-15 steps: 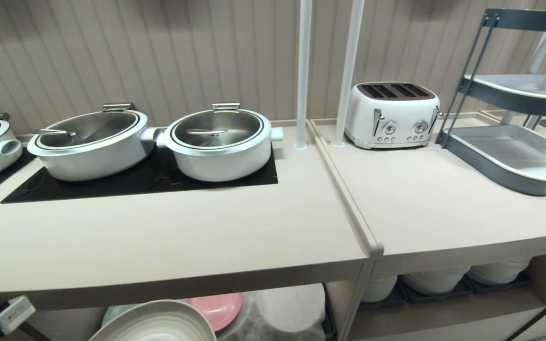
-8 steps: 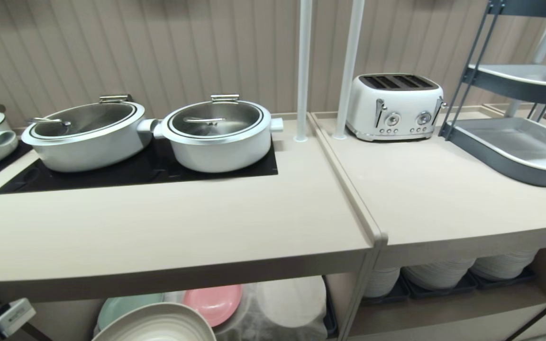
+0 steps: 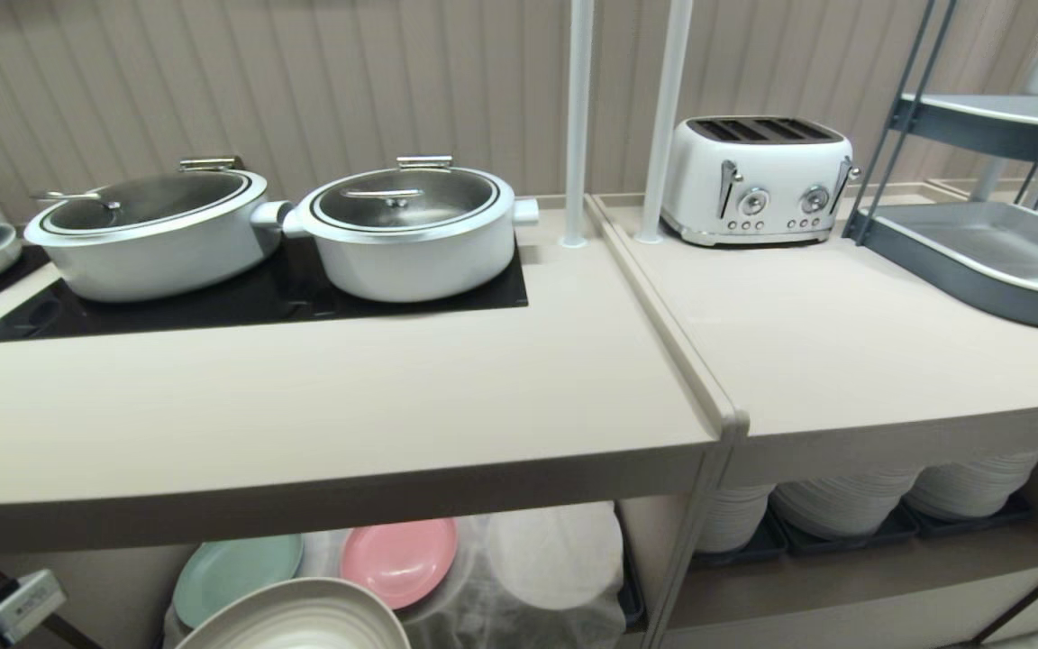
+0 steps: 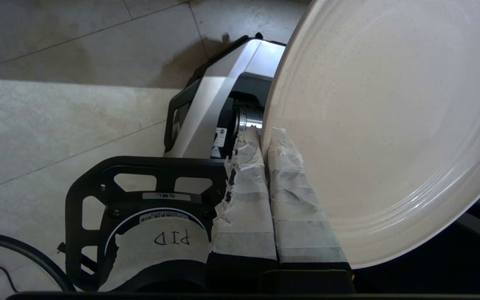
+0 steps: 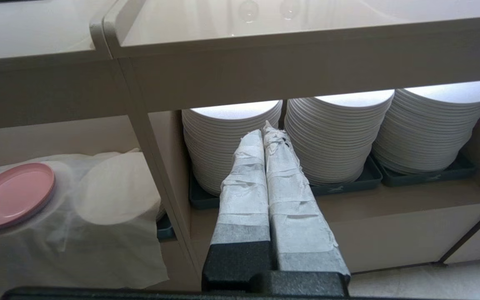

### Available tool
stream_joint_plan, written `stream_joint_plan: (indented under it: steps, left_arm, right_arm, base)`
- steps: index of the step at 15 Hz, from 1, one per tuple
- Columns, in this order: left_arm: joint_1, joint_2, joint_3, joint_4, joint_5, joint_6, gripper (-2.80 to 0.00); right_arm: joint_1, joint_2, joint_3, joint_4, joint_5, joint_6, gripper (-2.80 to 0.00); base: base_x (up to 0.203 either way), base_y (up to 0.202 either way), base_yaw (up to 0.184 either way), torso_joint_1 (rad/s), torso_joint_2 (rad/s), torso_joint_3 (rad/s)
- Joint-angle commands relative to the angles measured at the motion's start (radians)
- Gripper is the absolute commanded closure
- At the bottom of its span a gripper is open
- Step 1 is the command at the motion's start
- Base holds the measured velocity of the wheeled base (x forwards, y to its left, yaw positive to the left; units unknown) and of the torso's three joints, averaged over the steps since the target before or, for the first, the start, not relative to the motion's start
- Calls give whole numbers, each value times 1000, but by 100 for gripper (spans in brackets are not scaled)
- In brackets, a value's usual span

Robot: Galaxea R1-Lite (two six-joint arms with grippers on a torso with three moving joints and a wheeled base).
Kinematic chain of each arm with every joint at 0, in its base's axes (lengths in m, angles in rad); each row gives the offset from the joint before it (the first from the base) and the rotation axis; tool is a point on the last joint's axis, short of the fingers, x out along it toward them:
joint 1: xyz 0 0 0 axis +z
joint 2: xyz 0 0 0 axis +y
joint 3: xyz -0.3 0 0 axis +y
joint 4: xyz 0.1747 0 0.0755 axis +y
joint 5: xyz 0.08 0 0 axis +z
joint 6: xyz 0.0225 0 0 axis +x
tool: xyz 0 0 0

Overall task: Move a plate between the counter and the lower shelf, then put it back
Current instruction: Put the plate in the cupboard

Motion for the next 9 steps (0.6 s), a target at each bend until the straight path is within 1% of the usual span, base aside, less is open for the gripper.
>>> stream_joint_plan:
  steps: [1,9]
  left_arm:
    - [0,2,0,4,-1,-1,0]
    - [0,2,1,4,-3,-2,0]
  right_arm:
    - [1,0,0,0,0,0,0]
    - [0,0,0,0,-2,0,0]
  base:
    - [0,0,0,-241,501,276]
    - [0,0,0,-244,539,293]
